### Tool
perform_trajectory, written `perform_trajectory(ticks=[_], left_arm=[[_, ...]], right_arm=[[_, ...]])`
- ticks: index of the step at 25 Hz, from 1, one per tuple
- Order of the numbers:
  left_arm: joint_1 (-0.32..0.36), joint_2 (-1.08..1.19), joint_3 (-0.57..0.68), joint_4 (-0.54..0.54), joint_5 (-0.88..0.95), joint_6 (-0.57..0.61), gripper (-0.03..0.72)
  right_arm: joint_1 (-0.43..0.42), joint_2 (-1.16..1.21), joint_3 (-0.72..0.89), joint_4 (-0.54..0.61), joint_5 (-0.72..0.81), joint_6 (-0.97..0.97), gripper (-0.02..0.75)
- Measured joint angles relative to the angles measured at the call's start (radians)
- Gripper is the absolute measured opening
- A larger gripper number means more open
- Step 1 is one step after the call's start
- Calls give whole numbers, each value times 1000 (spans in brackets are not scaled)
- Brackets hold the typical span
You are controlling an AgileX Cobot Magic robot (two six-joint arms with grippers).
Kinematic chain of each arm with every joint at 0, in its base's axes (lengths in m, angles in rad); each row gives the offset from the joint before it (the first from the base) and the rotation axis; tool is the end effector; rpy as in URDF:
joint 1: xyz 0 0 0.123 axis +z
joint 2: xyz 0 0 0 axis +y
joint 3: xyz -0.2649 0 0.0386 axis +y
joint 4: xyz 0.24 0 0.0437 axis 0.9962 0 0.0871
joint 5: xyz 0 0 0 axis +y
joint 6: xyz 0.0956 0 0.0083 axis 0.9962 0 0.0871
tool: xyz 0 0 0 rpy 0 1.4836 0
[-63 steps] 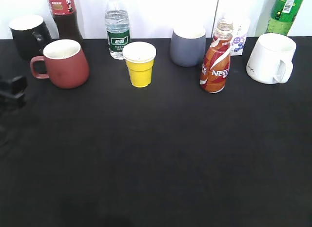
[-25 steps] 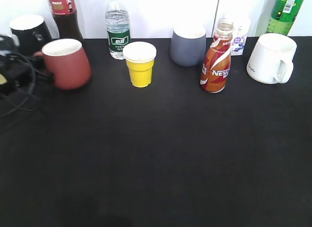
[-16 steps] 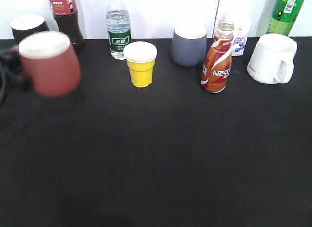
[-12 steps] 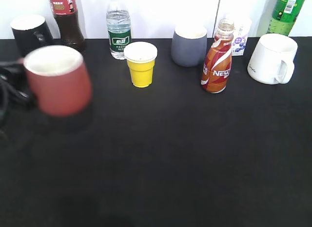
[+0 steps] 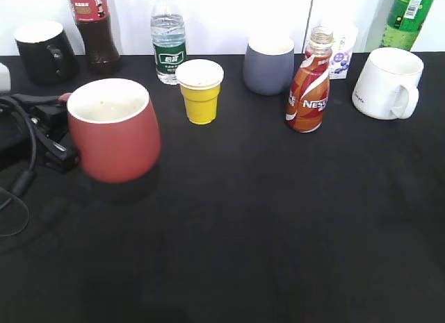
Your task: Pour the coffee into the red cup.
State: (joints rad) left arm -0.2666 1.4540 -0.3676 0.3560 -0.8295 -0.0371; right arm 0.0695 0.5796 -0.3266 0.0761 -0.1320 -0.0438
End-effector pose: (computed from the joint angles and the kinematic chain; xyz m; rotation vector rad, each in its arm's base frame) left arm 0.2335 -0.0893 0.1799 0.5983 1.6700 -0.2720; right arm 0.1384 0.0087 0.2793 -0.0226 1.6053 0.0704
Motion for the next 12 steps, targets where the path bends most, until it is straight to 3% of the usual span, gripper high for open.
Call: perform_trajectory(ticks=[4, 6, 8, 12], left_arm=[[0, 0, 0, 0, 0, 0, 46], [0, 0, 0, -1, 0, 0, 46], [0, 0, 0, -1, 0, 0, 46], [0, 0, 0, -1, 0, 0, 46]], right_arm=[[0, 354, 2, -15, -377, 0, 538], [0, 508, 2, -113, -530, 27, 538], [29, 642, 2, -173, -583, 34, 537], [177, 784, 0, -149, -645, 29, 537]])
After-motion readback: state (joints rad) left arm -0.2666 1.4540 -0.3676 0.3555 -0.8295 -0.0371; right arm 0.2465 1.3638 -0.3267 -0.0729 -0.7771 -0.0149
